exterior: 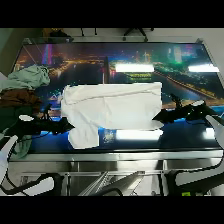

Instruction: Fold the shirts.

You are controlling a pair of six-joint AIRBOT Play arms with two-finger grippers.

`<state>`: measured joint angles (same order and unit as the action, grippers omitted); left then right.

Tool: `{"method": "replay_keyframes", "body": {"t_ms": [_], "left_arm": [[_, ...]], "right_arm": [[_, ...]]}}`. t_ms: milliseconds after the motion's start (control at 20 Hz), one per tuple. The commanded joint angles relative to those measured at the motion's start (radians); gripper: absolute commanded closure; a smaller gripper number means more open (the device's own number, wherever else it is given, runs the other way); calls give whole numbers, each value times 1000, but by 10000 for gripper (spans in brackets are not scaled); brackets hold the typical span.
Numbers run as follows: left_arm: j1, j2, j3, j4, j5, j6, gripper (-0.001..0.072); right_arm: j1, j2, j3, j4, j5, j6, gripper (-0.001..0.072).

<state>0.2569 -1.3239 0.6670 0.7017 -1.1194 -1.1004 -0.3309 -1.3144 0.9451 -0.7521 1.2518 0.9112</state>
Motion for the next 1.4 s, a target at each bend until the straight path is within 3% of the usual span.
{"method": "replay_keyframes", "body": {"t_ms": [0,100,150,200,350,500,650,850,1150,1350], "left_arm": [[2,79,52,37,-96,-1,690],[24,187,37,123,-161,-76,691],[37,242,19,168,-193,-108,691],[51,304,-5,200,-219,-138,691],[89,486,-77,206,-276,-169,692],[112,628,-108,209,-294,-208,692],[101,645,-52,213,-246,-201,692],[-13,440,159,214,-107,-182,691],[-157,-63,487,217,-19,-172,691],[-192,-307,625,224,-23,-164,689]], "right_arm": [[-32,14,2,-11,110,-6,560],[-89,35,1,-11,174,-5,581],[-122,50,1,-11,198,-1,669],[-151,65,1,-11,214,9,695],[-220,115,-2,-48,242,67,695],[-231,159,-11,-209,241,198,695],[-230,200,-10,-110,211,179,695],[-171,200,46,234,36,-8,695],[-10,37,161,275,-316,-127,695],[27,-96,178,346,-361,-229,686]]}}
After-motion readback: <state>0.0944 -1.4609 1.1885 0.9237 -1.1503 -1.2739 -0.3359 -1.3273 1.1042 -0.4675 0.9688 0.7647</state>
